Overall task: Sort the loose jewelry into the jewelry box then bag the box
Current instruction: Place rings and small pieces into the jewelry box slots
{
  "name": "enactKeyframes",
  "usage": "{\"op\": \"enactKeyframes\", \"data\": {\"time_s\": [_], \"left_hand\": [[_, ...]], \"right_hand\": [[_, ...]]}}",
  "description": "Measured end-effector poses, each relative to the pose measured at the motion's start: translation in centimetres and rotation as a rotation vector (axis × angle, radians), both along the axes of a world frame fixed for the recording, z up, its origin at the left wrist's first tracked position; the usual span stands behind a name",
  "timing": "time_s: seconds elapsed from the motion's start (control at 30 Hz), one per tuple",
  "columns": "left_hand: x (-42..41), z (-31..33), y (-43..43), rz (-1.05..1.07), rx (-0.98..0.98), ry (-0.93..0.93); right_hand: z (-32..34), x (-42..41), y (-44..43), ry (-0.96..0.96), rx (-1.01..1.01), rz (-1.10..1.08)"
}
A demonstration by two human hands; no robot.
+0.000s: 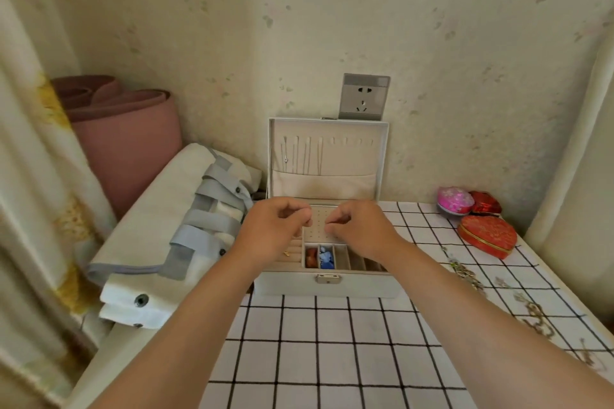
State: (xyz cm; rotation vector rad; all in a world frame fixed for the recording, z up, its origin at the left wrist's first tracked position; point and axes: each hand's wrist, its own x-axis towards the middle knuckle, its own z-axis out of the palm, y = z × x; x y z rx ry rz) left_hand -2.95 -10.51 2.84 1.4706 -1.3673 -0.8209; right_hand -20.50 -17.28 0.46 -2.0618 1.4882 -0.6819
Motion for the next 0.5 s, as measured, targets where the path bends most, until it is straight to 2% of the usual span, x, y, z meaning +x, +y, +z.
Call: {"op": "enactKeyframes", "data": {"time_s": [0.17, 0.27, 0.37, 0.5], "left_hand": [[1.1, -0.1, 0.4, 0.026, 0.084, 0.084], [1.4, 0.1, 0.7, 0.020, 0.106, 0.138], [1.4, 0.4, 0.9, 0.024, 0.113, 0.192], [1.2, 0.7, 0.9, 0.083, 0.129, 0.279]], "right_hand": [[0.6, 0.7, 0.0, 0.123, -0.033, -0.015], [2.1, 1.6, 0.8, -0.050, -0.111, 0.085], [3.9, 2.7, 2.1, -0.287, -0.008, 0.229], [4.3, 3.4, 2.9, -0.367, 0.048, 0.271]]}}
